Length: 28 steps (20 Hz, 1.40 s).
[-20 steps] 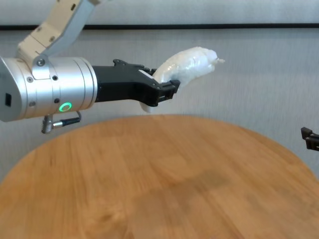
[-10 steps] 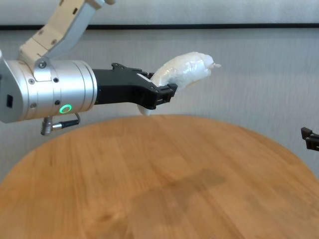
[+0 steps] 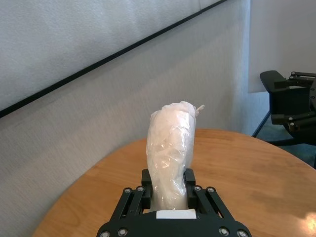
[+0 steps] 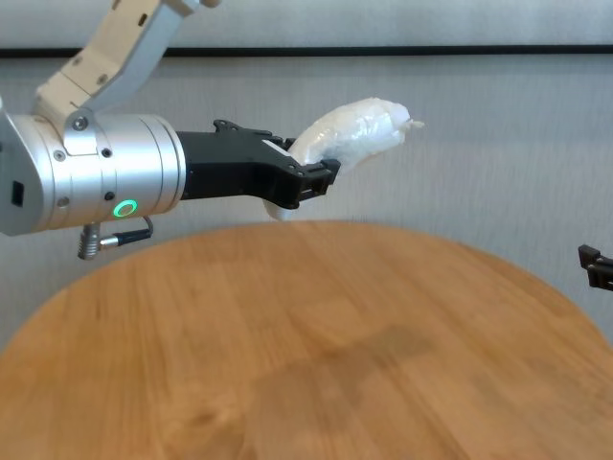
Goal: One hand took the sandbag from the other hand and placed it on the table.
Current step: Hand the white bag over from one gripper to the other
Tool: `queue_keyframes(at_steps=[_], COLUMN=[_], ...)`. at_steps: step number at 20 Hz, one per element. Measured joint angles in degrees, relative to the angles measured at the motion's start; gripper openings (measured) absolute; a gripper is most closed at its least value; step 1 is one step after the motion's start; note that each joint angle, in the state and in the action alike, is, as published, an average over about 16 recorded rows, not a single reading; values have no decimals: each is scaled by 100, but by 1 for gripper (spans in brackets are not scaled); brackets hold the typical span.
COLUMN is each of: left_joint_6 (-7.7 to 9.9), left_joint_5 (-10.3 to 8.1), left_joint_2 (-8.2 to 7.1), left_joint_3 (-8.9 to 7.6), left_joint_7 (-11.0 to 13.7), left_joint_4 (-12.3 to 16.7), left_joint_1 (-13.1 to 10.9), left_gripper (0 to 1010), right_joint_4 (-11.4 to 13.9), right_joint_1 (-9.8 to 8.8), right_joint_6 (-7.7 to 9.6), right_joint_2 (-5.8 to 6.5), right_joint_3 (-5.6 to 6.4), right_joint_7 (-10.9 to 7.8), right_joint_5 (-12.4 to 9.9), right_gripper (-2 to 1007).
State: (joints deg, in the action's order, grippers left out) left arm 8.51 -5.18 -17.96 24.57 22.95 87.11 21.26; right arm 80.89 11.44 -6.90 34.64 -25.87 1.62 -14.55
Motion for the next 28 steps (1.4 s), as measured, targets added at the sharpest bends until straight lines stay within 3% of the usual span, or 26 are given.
queue_keyframes(at_steps=[16,28], left_joint_6=[-13,-17], left_joint_5=[-4,-4], left_joint_2=[3,3], left_joint_3=[-10,-12], left_joint_7=[4,3], left_joint_4=[0,0], left_joint_1=[-4,-7], left_gripper=[412,412], right_joint_4=[3,113], right_joint_1=[-2,-21], right_joint_6=[-12,-152], right_joint_2=[-1,-33], right_joint_3=[2,-8], right_joint_7=[2,141], right_joint_5=[28,525], right_gripper=[1000,1000])
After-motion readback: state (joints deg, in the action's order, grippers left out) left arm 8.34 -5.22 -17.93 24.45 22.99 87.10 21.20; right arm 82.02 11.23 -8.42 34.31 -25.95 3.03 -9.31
